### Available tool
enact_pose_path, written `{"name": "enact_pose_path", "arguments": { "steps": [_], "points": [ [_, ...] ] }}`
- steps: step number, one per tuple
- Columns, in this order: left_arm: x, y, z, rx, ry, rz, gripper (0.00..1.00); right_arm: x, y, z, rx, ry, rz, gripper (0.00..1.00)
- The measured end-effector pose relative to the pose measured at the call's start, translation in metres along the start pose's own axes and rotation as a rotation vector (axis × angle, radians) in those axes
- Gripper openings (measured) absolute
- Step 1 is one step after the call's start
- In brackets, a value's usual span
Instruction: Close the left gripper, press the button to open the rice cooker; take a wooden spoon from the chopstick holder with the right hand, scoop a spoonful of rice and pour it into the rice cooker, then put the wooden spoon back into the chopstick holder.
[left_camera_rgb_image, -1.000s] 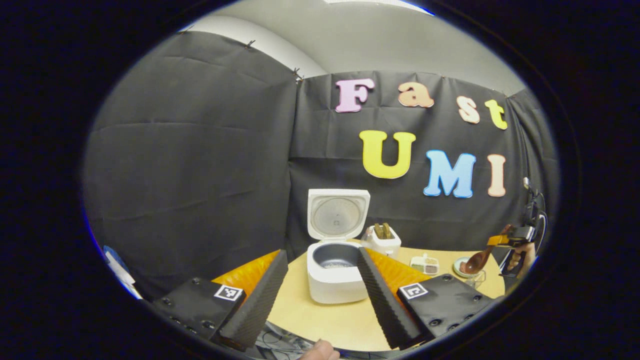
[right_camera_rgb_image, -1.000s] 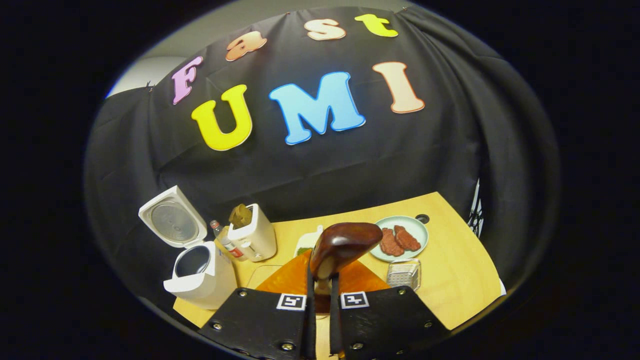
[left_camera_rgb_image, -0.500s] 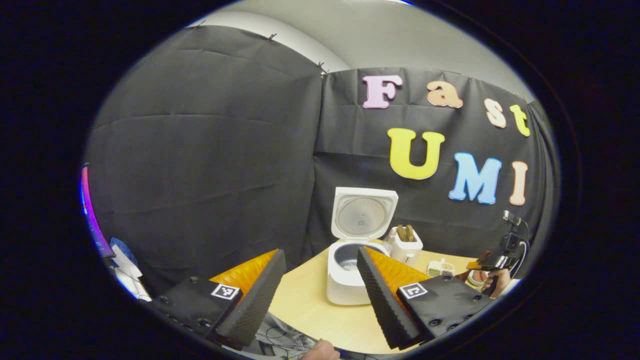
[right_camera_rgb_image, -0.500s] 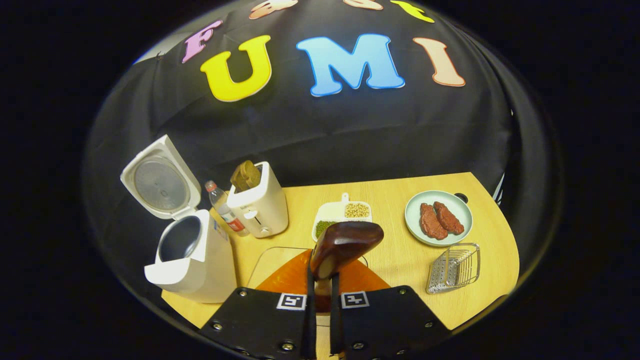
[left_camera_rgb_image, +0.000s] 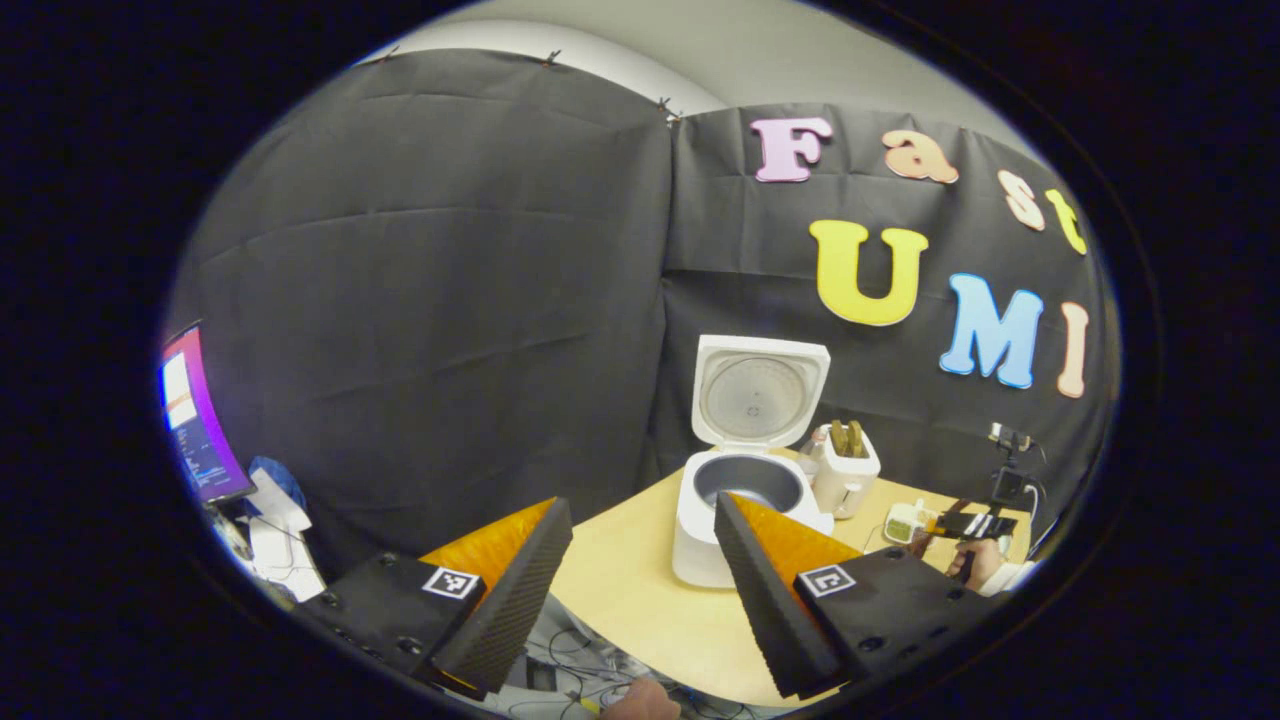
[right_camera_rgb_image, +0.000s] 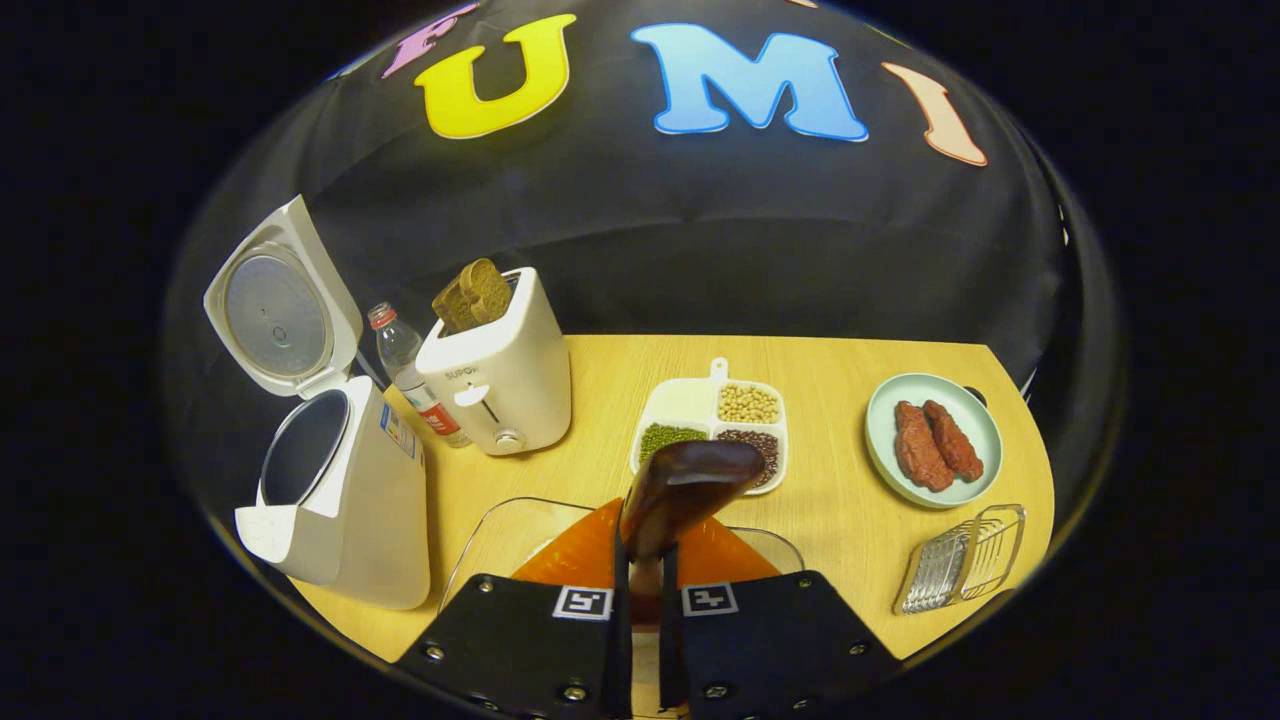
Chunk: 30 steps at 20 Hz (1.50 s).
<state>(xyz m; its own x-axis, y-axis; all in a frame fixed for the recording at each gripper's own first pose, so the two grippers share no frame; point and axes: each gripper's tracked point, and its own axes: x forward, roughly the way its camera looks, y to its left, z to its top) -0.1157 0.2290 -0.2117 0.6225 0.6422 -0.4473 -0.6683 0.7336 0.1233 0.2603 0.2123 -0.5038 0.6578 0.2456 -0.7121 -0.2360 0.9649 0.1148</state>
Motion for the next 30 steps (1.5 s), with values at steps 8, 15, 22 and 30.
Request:
{"name": "enact_pose_path", "arguments": {
  "steps": [8, 15, 22, 30],
  "points": [
    [-0.012, 0.015, 0.006, 0.011, -0.029, 0.067, 0.99, 0.011, 0.051, -0.009, 0.099, 0.074, 0.138, 0.11],
    [-0.015, -0.004, 0.013, 0.063, -0.053, 0.039, 0.99, -0.011, 0.046, -0.012, 0.271, 0.092, 0.233, 0.11],
    [-0.013, -0.031, 0.024, 0.093, -0.072, -0.025, 1.00, -0.044, 0.006, 0.014, 0.414, 0.002, 0.278, 0.11],
    [-0.010, -0.045, 0.039, 0.118, -0.092, -0.068, 0.99, -0.084, 0.004, 0.047, 0.588, -0.075, 0.393, 0.11]
  ]
}}
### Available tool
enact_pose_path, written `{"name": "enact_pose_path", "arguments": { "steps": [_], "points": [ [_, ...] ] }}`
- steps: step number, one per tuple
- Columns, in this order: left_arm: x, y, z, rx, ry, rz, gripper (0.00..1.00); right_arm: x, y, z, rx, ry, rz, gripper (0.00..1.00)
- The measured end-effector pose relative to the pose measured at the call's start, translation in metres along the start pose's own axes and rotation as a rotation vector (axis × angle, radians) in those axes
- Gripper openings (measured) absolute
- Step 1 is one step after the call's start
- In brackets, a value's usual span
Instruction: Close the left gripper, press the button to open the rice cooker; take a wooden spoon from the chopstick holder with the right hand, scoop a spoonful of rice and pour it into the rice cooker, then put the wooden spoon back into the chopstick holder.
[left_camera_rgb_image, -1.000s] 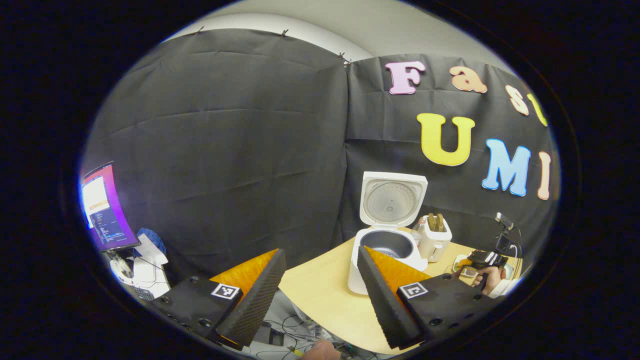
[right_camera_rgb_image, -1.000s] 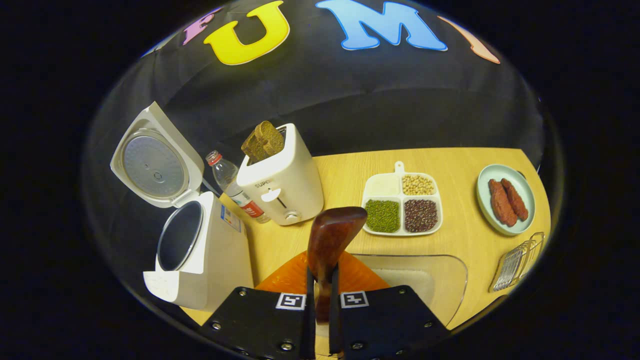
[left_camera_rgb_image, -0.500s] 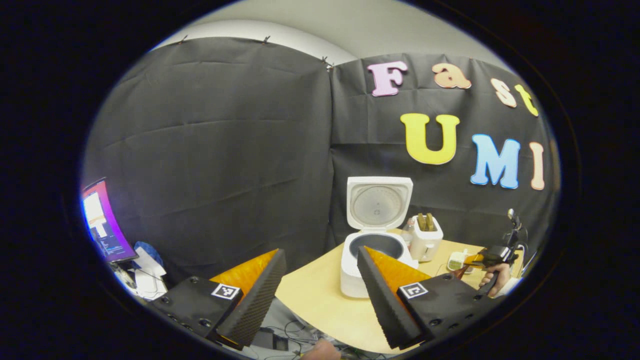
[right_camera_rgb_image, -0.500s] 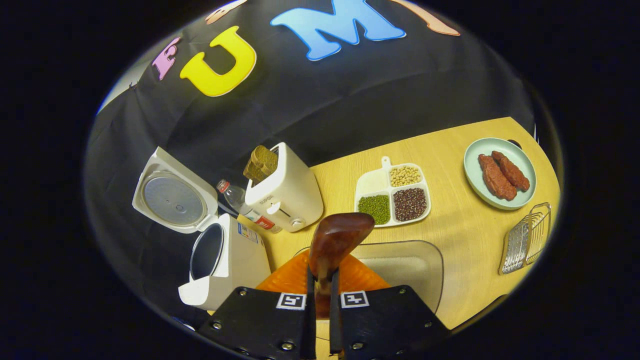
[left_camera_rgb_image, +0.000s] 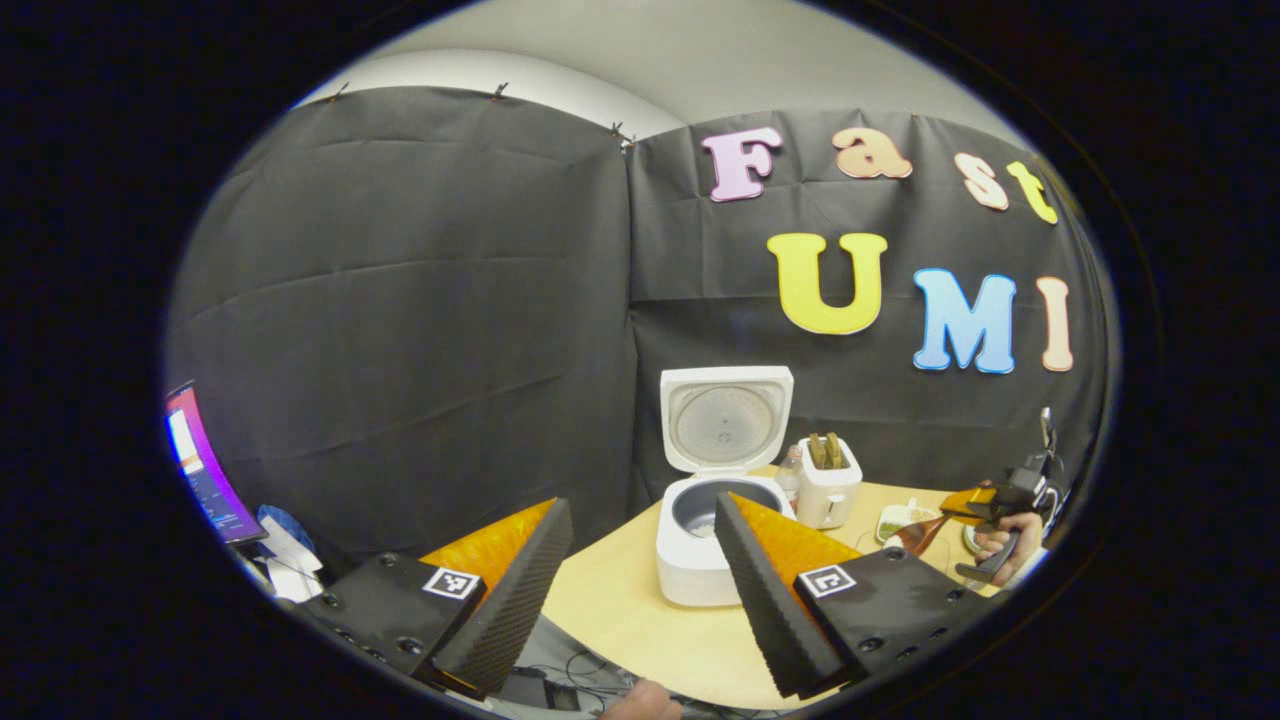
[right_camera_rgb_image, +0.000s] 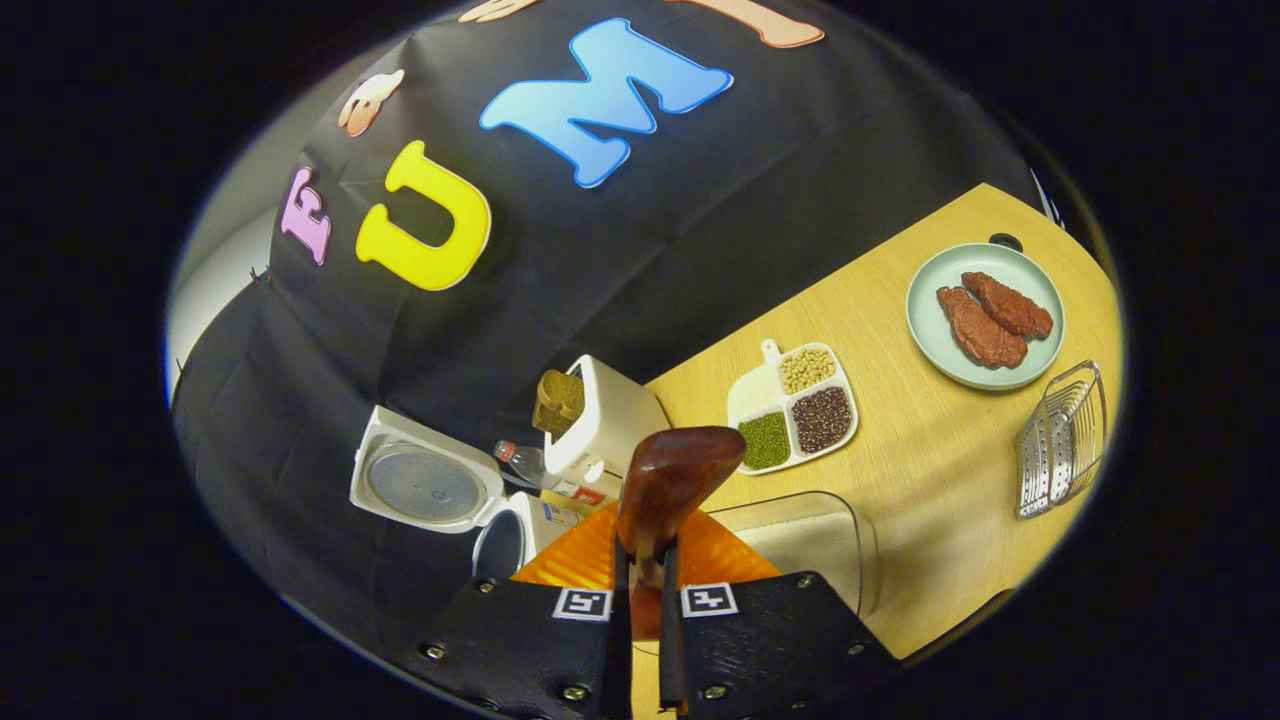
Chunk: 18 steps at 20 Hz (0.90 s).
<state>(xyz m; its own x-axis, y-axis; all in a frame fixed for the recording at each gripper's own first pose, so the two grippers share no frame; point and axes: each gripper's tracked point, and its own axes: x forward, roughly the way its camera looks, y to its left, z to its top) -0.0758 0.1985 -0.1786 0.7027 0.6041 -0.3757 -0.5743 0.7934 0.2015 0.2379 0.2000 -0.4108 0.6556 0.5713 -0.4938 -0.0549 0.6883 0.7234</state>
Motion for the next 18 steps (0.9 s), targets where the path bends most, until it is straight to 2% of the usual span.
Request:
{"name": "enact_pose_path", "arguments": {
  "steps": [5, 10, 14, 18],
  "points": [
    [-0.006, 0.016, 0.002, -0.003, -0.009, 0.025, 0.99, -0.002, 0.059, 0.001, -0.002, -0.006, 0.099, 0.11],
    [-0.017, 0.044, -0.001, -0.015, -0.014, 0.076, 0.99, 0.018, 0.143, -0.019, -0.024, 0.020, 0.216, 0.11],
    [-0.028, 0.067, -0.005, -0.041, -0.011, 0.123, 0.99, 0.057, 0.198, -0.048, -0.098, 0.055, 0.250, 0.11],
    [-0.041, 0.081, -0.018, -0.065, 0.010, 0.158, 0.99, 0.109, 0.227, -0.085, -0.254, 0.100, 0.223, 0.11]
  ]
}}
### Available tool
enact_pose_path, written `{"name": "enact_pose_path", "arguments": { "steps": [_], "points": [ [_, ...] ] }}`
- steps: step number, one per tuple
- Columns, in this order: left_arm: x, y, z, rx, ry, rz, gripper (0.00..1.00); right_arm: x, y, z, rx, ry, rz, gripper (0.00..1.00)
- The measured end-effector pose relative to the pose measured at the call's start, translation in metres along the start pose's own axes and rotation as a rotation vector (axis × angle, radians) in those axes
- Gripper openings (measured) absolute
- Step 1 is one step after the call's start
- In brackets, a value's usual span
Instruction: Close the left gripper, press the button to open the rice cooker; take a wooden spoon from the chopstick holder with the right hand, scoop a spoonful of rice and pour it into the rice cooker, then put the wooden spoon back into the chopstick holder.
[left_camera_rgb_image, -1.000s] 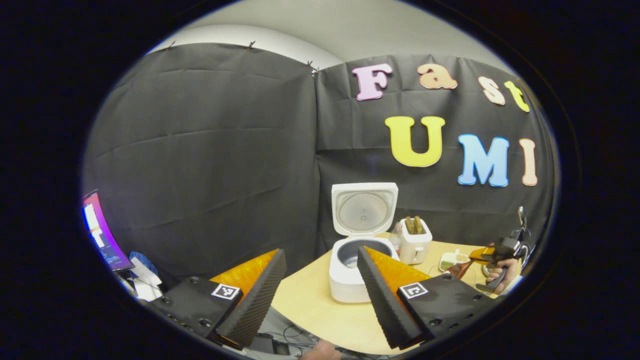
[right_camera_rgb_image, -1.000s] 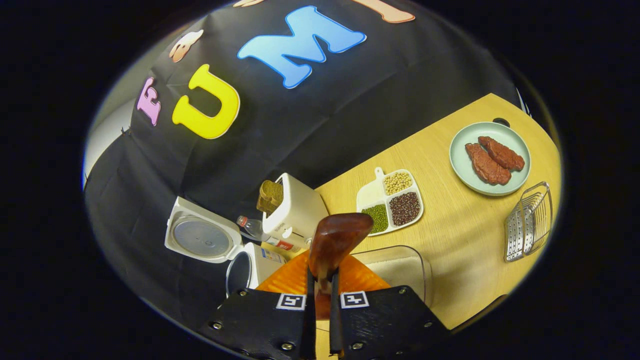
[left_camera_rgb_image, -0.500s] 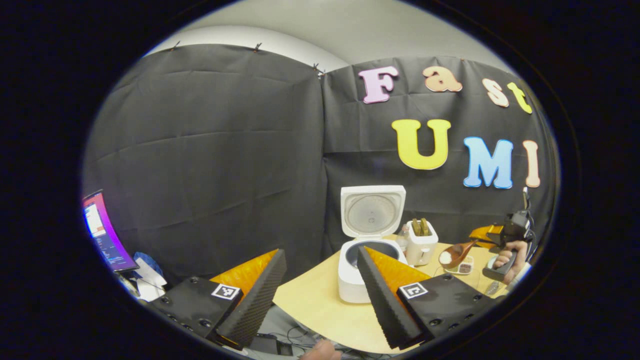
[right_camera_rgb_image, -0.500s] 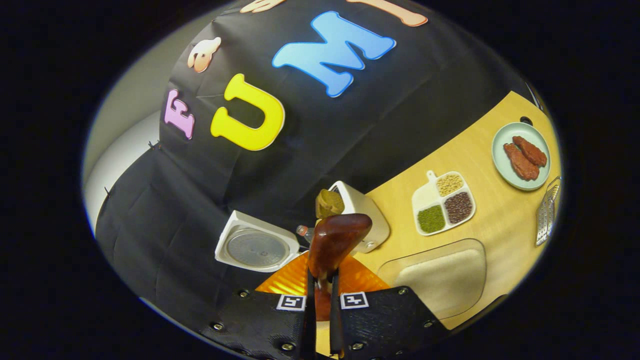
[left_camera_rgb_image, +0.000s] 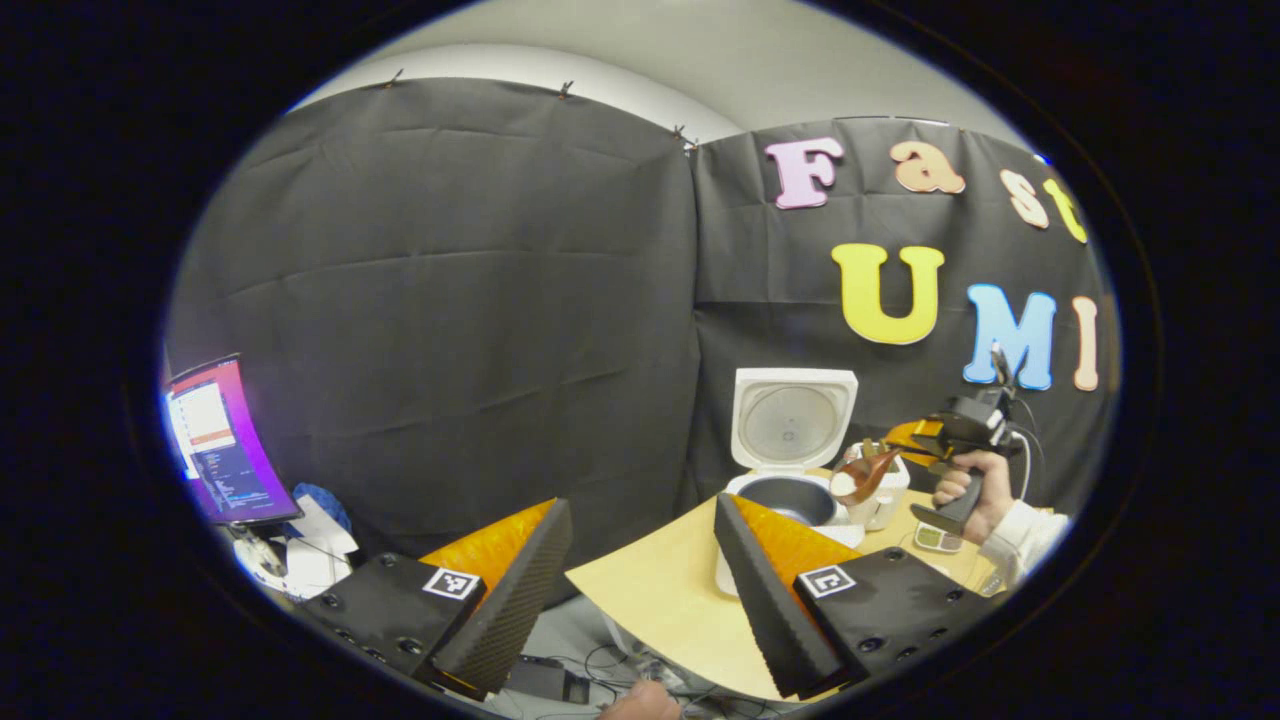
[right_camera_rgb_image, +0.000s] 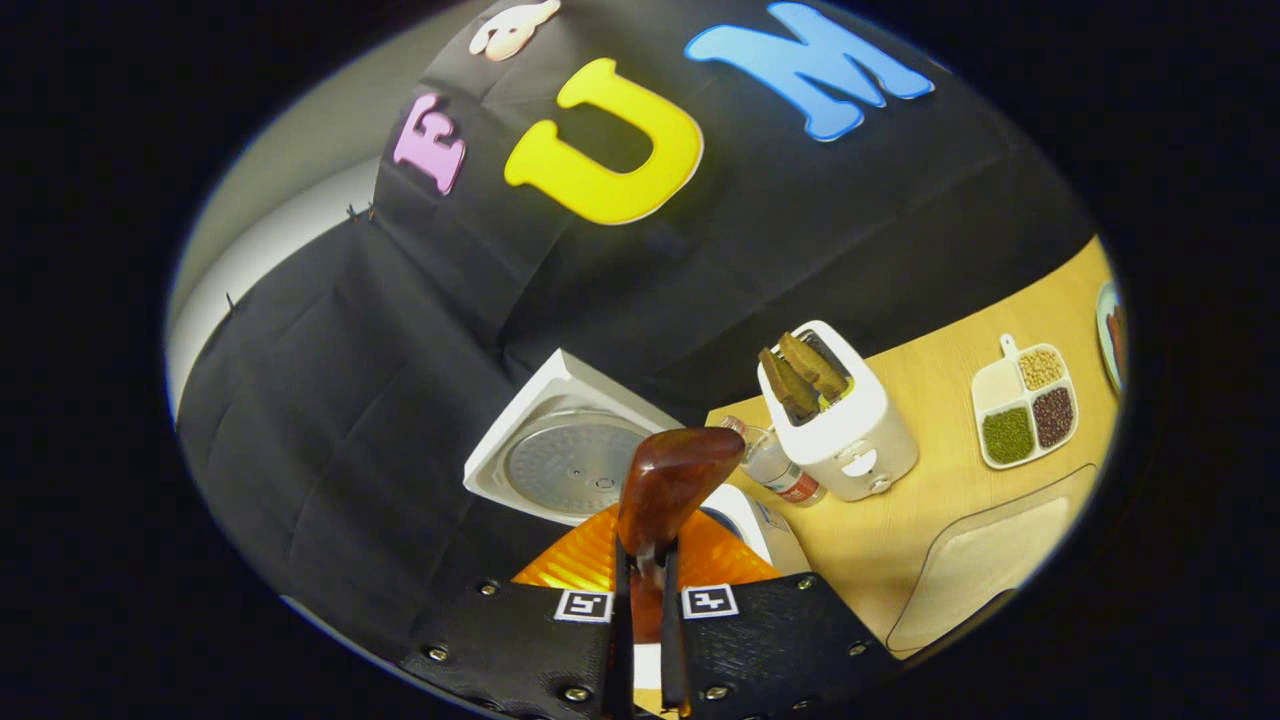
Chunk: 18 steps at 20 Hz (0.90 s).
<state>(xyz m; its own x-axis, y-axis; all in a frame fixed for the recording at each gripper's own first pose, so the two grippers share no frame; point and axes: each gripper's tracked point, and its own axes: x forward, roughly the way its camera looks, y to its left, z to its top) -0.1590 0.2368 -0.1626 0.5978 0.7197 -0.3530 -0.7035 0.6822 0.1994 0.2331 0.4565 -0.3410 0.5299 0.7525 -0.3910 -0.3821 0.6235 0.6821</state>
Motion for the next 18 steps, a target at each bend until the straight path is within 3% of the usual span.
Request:
{"name": "enact_pose_path", "arguments": {
  "steps": [8, 14, 18],
  "points": [
    [-0.002, 0.027, -0.021, -0.053, 0.036, 0.062, 1.00, 0.079, 0.001, -0.056, -0.350, 0.132, -0.081, 0.10],
    [-0.005, 0.035, -0.026, -0.080, 0.051, 0.102, 0.99, 0.084, 0.019, -0.078, -0.686, 0.169, -0.062, 0.11],
    [-0.006, 0.037, -0.031, -0.086, 0.061, 0.115, 1.00, 0.080, 0.031, -0.089, -1.004, 0.119, -0.042, 0.11]
  ]
}}
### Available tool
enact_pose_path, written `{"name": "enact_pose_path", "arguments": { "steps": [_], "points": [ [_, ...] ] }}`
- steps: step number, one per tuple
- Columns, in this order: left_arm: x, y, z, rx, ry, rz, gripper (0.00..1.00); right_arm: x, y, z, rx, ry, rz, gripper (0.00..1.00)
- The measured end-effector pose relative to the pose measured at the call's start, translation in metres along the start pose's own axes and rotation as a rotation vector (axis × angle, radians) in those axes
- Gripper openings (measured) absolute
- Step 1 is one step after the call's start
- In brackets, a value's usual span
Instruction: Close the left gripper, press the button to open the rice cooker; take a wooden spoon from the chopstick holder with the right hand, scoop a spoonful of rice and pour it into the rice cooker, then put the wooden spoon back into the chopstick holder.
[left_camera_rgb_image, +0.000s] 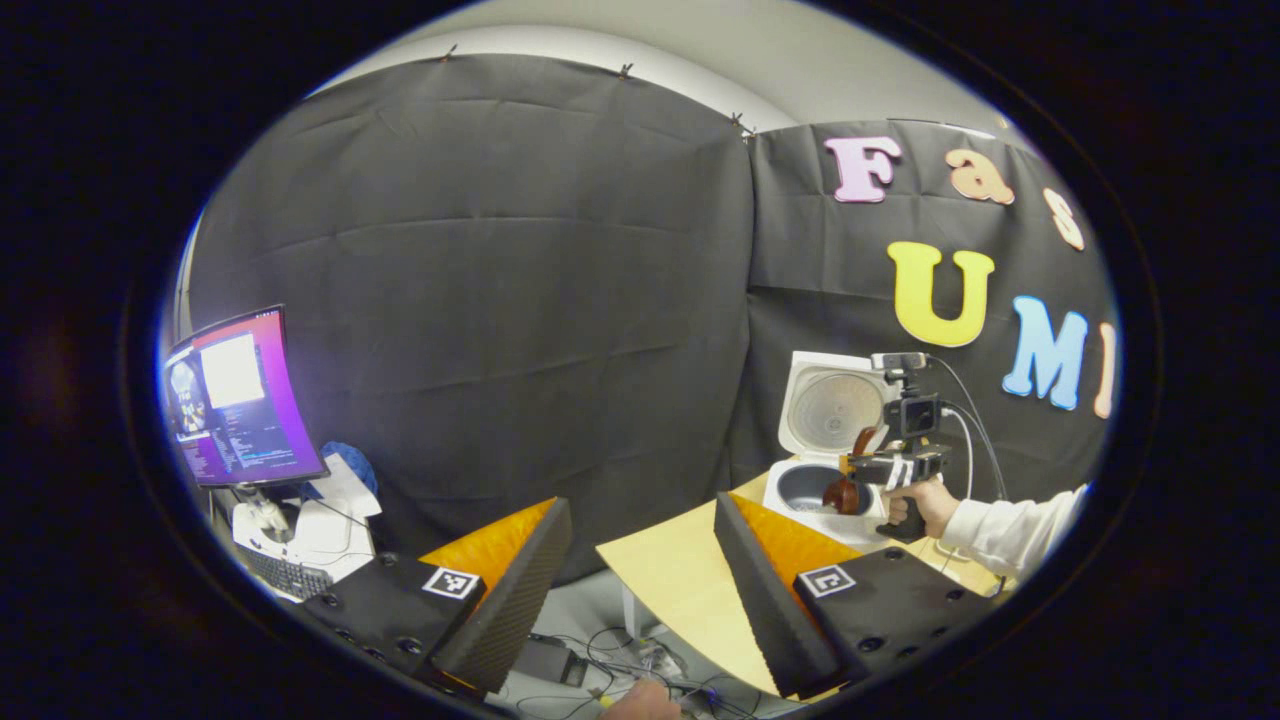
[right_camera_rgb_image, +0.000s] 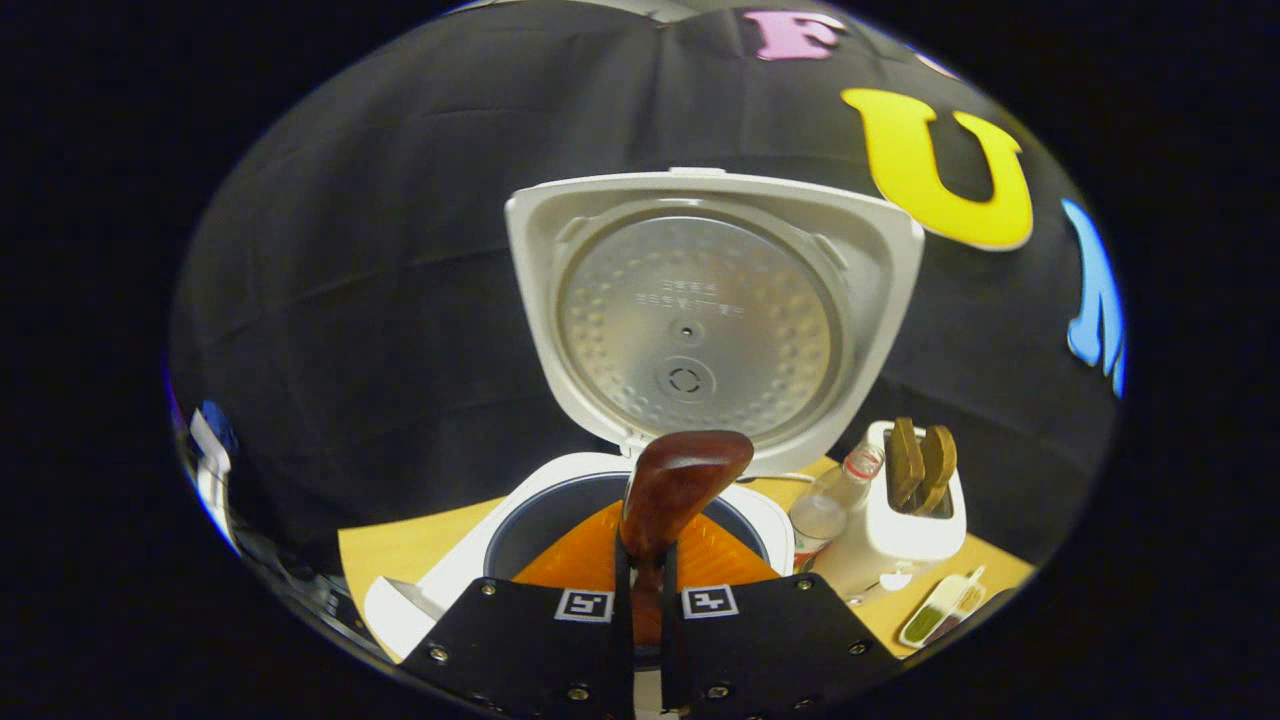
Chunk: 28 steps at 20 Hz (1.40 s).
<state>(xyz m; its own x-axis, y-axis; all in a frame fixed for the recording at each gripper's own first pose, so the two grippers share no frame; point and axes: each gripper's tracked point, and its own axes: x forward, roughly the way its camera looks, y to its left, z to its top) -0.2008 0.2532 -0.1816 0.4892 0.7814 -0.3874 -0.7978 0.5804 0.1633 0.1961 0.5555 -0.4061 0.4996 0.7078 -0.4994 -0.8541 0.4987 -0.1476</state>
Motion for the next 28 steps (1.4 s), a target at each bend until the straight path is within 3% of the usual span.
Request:
{"name": "enact_pose_path", "arguments": {
  "steps": [5, 8, 10, 18, 23, 28],
  "points": [
    [-0.001, 0.001, -0.002, 0.007, 0.004, 0.004, 0.99, -0.018, 0.029, 0.011, -0.308, -0.105, -0.029, 0.11],
    [-0.003, 0.001, 0.000, 0.014, 0.001, 0.008, 0.99, -0.035, 0.043, 0.026, -0.511, -0.201, -0.097, 0.11],
    [-0.004, 0.002, 0.002, 0.022, -0.003, 0.010, 0.99, -0.045, 0.048, 0.031, -0.539, -0.219, -0.114, 0.11],
    [-0.015, -0.002, 0.014, 0.023, -0.036, -0.044, 0.99, -0.075, -0.006, 0.042, -0.107, -0.149, -0.159, 0.11],
    [-0.019, 0.003, 0.025, 0.014, -0.076, -0.158, 0.99, -0.163, -0.059, 0.046, 0.180, -0.138, -0.205, 0.11],
    [-0.011, -0.022, 0.005, 0.041, -0.102, -0.348, 0.99, -0.280, -0.147, 0.003, 0.426, -0.102, -0.364, 0.11]
  ]
}}
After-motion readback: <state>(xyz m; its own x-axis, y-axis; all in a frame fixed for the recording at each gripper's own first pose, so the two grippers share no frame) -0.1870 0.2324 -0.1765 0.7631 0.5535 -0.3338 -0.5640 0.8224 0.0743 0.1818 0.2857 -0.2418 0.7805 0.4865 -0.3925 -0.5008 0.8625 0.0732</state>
